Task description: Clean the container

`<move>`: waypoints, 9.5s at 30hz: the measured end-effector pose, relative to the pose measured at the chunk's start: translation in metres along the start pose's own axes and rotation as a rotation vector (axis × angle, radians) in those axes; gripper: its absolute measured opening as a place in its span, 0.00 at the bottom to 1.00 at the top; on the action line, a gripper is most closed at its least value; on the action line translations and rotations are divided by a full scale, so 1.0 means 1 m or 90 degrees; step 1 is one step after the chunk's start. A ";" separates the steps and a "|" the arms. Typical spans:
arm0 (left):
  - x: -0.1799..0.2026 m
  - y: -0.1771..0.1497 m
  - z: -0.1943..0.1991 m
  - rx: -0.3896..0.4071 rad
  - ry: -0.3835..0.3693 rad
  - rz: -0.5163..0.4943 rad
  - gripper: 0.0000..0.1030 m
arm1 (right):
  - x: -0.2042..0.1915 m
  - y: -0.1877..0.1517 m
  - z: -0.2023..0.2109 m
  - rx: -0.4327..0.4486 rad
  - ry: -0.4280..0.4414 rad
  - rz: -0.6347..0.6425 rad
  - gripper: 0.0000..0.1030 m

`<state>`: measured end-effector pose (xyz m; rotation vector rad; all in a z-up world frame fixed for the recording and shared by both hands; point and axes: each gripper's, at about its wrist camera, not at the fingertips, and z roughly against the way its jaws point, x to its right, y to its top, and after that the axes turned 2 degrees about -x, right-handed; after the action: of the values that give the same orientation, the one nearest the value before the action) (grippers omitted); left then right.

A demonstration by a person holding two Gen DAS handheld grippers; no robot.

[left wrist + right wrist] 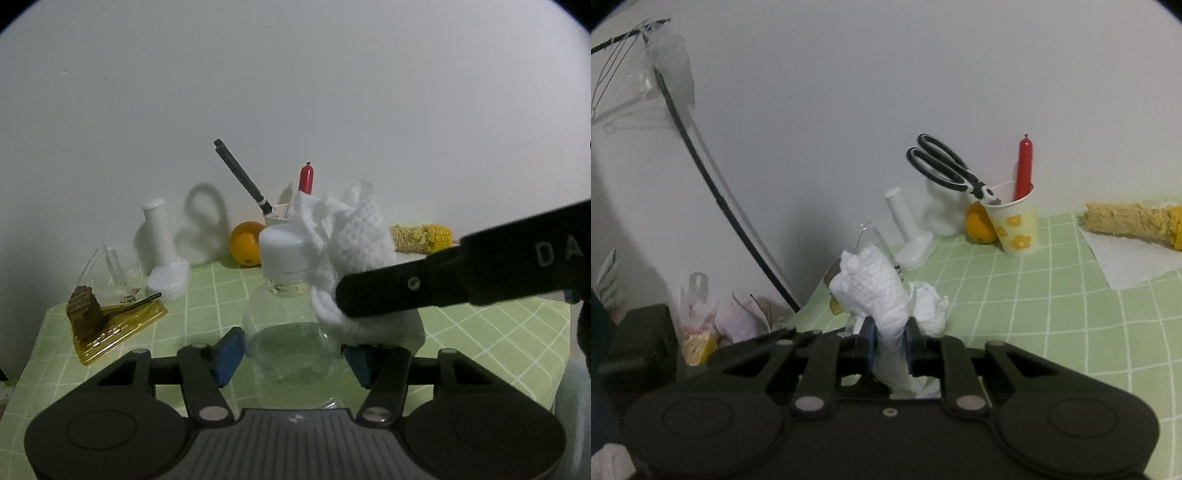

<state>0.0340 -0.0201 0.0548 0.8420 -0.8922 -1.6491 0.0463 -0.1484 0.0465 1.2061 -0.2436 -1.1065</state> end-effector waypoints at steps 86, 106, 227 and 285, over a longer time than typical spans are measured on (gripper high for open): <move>0.014 -0.006 0.011 0.015 -0.019 -0.021 0.59 | 0.016 0.017 -0.002 0.046 0.002 -0.020 0.15; 0.010 -0.003 0.009 0.017 -0.012 -0.014 0.59 | -0.017 0.001 0.024 0.084 0.012 0.088 0.05; -0.088 0.009 0.021 0.043 -0.024 0.343 0.29 | 0.054 -0.043 -0.012 -0.077 -0.267 0.126 0.32; -0.129 -0.030 0.023 0.046 0.016 0.518 0.31 | 0.059 -0.039 -0.065 -0.075 0.010 -0.240 0.18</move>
<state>0.0289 0.1144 0.0519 0.4417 -1.0927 -0.8969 0.0973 -0.1515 -0.0347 1.1821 0.0658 -1.4158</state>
